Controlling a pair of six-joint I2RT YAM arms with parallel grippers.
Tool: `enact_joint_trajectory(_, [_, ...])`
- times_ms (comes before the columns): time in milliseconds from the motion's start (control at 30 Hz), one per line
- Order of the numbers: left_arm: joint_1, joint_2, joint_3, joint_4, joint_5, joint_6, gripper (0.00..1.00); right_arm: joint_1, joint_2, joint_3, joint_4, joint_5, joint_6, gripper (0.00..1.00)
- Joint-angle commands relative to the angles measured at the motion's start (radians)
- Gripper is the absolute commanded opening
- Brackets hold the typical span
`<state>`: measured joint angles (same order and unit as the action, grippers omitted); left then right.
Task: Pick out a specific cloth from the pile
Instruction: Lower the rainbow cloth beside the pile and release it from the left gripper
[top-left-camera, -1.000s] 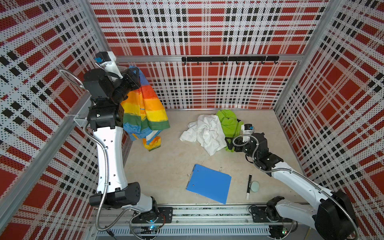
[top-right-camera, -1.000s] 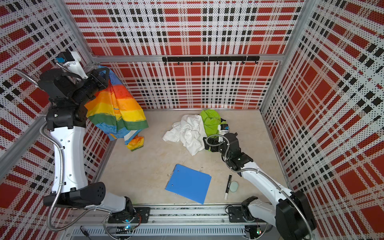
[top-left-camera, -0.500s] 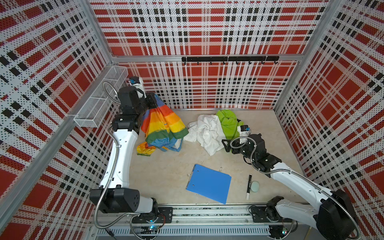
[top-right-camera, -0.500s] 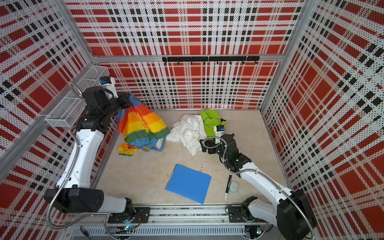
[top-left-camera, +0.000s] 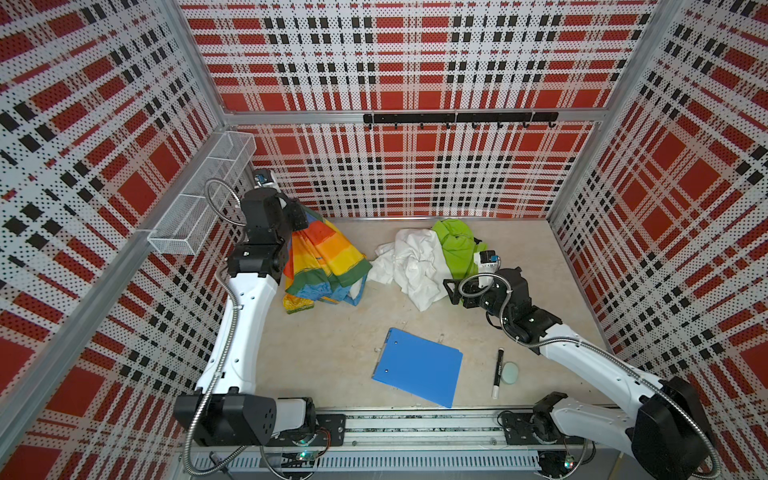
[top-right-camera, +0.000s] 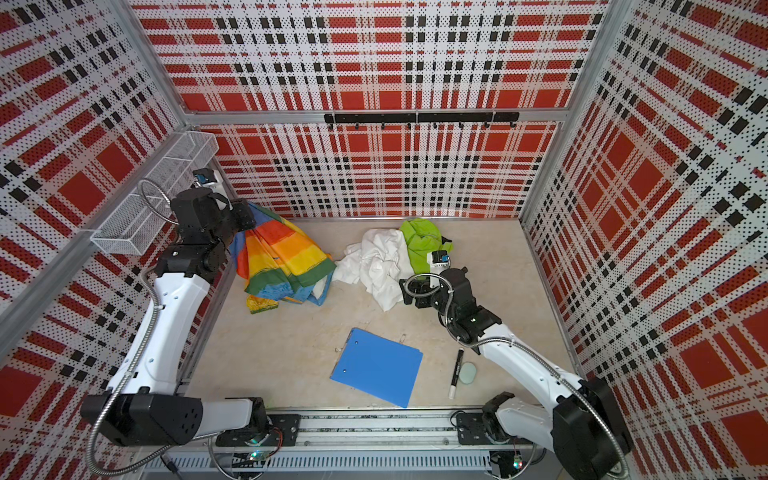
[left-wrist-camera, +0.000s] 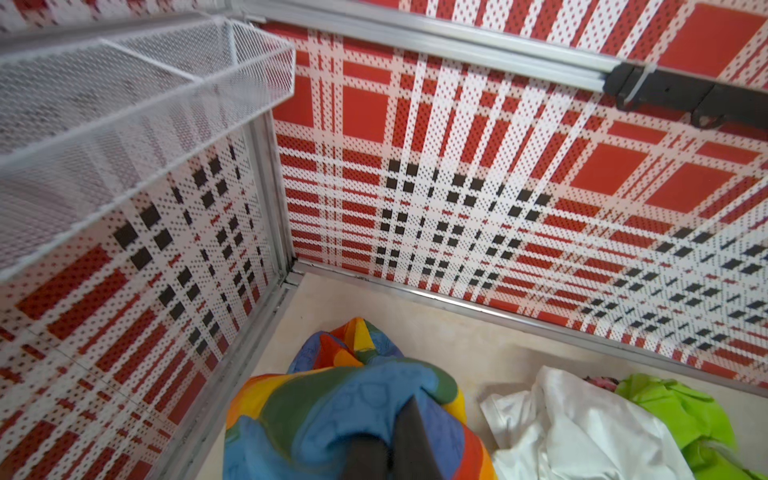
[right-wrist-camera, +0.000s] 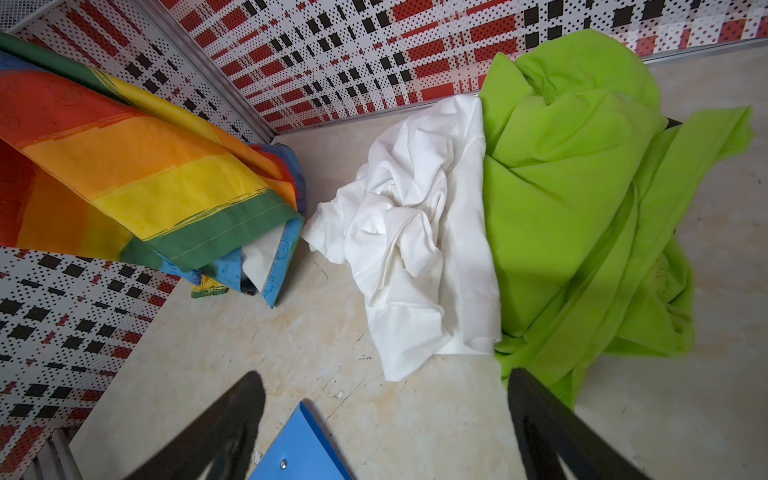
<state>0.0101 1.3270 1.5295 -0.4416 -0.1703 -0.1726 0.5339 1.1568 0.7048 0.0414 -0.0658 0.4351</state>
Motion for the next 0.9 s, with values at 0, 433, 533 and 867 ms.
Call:
enact_joint_trajectory(0, [-0.01,-0.038,0.058,0.067,-0.081,0.024,0.0,0.009,0.006,0.001,0.04,0.016,-0.004,0.98])
enact_joint_trajectory(433, [-0.118,-0.025,-0.191,0.13,-0.242,0.054,0.0,0.014,-0.013,-0.007,0.019,0.032,-0.01,0.98])
enact_joint_trajectory(533, [-0.146,-0.043,-0.258,0.152,-0.242,0.023,0.0,0.014,-0.011,-0.01,0.022,0.028,-0.01,0.98])
enact_joint_trajectory(867, [-0.131,-0.169,-0.548,0.184,-0.178,-0.119,0.0,0.015,-0.003,-0.025,0.035,0.023,-0.007,0.97])
